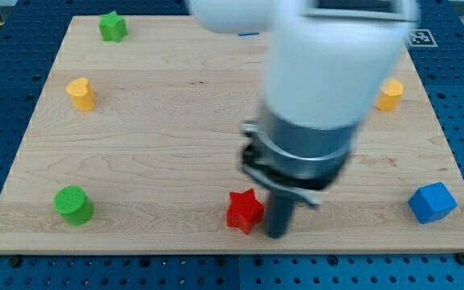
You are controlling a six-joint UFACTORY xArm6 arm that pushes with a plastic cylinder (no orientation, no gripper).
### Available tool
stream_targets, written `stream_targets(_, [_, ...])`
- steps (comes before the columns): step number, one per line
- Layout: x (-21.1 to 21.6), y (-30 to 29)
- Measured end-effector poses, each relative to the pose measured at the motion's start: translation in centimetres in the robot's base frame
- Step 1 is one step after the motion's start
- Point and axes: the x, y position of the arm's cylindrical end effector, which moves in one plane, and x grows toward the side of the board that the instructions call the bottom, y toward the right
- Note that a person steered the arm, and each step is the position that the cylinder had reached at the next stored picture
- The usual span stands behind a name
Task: Move the red star diagonally to the green star
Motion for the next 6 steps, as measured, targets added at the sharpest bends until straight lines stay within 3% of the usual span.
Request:
stream_targets(3, [0.1, -5.5])
stream_targets(4, [-1.4, -5.6])
stream_targets(6, [-8.5, -5.3])
